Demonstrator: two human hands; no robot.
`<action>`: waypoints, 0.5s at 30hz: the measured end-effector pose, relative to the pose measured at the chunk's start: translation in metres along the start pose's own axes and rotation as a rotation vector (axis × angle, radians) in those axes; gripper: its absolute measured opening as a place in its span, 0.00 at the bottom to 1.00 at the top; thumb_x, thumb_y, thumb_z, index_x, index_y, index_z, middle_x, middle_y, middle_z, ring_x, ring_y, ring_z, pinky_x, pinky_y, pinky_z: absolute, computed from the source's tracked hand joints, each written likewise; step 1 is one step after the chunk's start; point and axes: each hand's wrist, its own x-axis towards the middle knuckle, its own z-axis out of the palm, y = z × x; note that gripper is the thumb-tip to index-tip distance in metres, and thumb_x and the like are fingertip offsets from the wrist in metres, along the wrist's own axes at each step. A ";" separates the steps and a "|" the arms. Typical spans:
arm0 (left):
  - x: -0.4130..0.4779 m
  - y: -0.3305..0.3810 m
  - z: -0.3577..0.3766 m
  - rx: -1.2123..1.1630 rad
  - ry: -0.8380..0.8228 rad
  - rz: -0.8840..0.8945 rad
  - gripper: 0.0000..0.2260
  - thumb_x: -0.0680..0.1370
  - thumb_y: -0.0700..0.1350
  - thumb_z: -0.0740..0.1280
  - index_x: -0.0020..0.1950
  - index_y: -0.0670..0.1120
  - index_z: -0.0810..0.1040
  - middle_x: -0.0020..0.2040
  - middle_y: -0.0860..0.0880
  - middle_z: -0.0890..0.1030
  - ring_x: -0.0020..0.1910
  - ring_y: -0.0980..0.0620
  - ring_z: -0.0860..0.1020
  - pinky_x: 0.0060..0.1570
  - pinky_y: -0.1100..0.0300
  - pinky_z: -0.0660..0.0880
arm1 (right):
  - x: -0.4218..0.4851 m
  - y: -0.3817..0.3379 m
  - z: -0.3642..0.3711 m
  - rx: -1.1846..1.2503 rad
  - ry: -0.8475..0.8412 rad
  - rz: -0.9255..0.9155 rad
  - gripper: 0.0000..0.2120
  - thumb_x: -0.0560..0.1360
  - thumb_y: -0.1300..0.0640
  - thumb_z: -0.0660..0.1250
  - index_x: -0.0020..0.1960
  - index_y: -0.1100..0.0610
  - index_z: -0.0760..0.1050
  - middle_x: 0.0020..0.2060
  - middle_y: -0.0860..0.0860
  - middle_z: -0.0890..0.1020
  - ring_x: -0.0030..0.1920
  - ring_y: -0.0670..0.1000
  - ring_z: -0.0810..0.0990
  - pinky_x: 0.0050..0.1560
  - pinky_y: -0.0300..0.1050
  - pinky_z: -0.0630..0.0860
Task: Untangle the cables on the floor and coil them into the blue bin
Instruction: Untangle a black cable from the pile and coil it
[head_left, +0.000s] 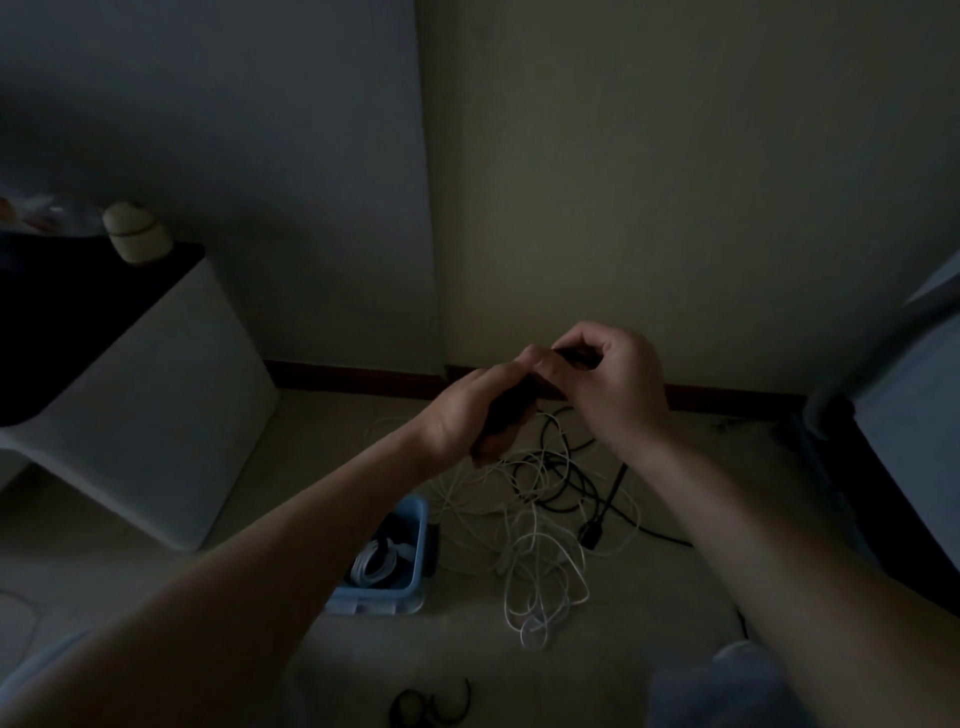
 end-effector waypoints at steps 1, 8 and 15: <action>-0.001 0.002 0.000 -0.013 -0.022 0.009 0.29 0.81 0.64 0.52 0.43 0.39 0.72 0.25 0.45 0.64 0.21 0.49 0.62 0.23 0.61 0.60 | 0.001 0.001 0.000 0.012 -0.005 0.006 0.11 0.72 0.50 0.76 0.35 0.52 0.78 0.29 0.46 0.81 0.30 0.41 0.77 0.31 0.32 0.69; -0.004 0.007 -0.002 -0.260 -0.096 -0.065 0.24 0.84 0.58 0.48 0.36 0.44 0.68 0.21 0.49 0.60 0.18 0.53 0.57 0.22 0.64 0.56 | 0.004 0.008 0.003 0.093 -0.064 0.031 0.14 0.78 0.52 0.70 0.34 0.52 0.76 0.26 0.43 0.76 0.30 0.39 0.73 0.32 0.33 0.67; -0.006 0.011 -0.013 -0.568 -0.174 -0.064 0.22 0.78 0.59 0.53 0.31 0.48 0.69 0.18 0.53 0.60 0.17 0.54 0.57 0.28 0.55 0.49 | 0.005 0.025 0.004 0.104 -0.183 0.144 0.20 0.82 0.53 0.63 0.31 0.52 0.72 0.22 0.42 0.70 0.24 0.40 0.68 0.30 0.38 0.62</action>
